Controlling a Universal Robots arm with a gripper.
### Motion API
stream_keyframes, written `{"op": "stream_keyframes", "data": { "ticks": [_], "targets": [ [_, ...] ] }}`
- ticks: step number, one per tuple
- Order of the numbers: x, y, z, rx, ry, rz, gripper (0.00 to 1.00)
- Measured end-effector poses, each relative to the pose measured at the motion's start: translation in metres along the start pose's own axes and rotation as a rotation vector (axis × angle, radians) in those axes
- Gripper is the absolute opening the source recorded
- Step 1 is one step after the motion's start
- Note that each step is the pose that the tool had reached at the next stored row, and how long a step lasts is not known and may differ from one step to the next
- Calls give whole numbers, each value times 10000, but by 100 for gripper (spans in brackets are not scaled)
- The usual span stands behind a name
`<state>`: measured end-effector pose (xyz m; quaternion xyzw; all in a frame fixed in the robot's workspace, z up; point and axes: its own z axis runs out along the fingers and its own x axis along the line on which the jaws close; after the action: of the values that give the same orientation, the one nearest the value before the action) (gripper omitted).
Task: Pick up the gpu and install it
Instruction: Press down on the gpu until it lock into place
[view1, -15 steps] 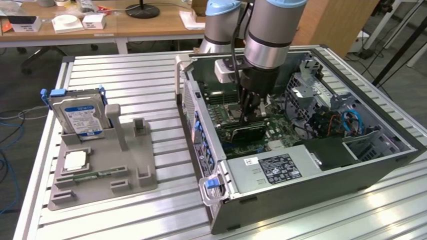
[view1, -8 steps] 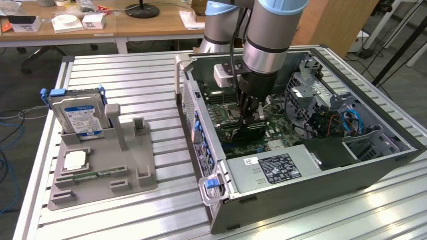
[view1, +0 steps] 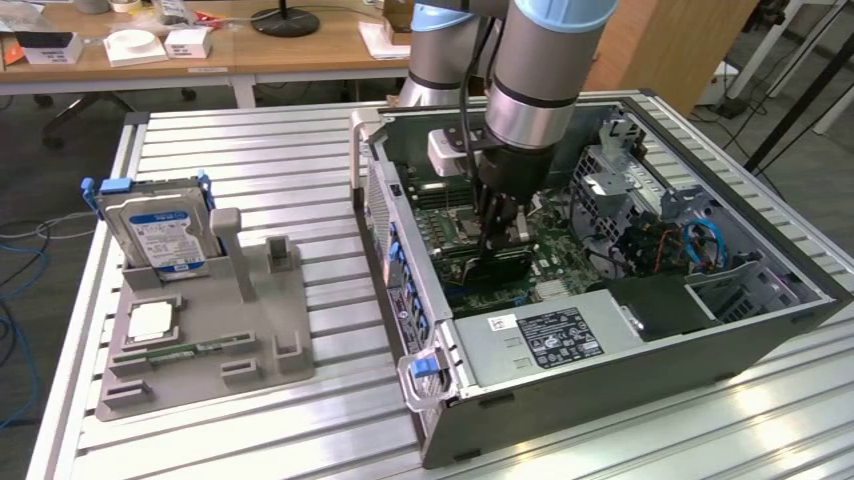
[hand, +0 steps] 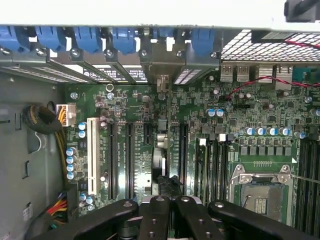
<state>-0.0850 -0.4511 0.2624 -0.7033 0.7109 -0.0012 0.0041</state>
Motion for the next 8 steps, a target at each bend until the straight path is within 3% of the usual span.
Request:
{"op": "stream_keyframes", "data": {
  "ticks": [8],
  "targets": [
    [0,4,-3,2,-5,0,11]
  ]
}}
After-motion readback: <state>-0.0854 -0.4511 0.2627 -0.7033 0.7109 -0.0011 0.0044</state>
